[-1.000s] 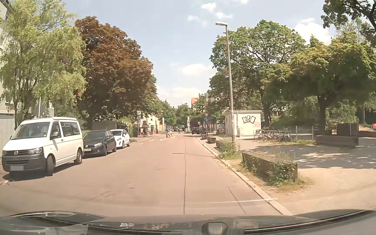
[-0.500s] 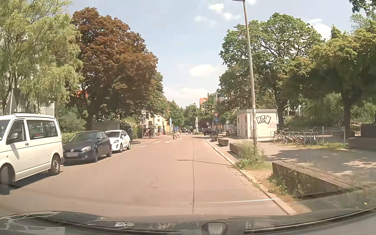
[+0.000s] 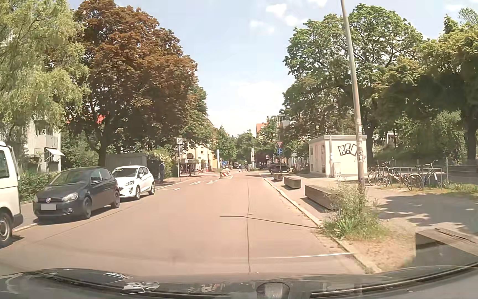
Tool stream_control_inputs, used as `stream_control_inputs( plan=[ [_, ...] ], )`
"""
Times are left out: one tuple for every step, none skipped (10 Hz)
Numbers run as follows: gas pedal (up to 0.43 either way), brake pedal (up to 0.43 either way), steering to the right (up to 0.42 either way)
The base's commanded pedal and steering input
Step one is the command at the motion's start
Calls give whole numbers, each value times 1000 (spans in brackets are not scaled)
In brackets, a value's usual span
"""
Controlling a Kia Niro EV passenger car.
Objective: Follow the waypoints while adhering to traffic rules and regulations
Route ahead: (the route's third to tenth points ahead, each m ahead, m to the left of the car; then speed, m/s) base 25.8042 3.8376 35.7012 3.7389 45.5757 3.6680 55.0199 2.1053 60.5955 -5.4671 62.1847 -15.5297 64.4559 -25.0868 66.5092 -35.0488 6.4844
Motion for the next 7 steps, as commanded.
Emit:
stream_control_inputs(
  plan=[
    [157,0,-4],
    [150,0,-4],
    [130,0,-5],
    [110,0,-4],
    [98,0,-1],
    [87,0,-2],
    [59,0,-3]
  ],
)
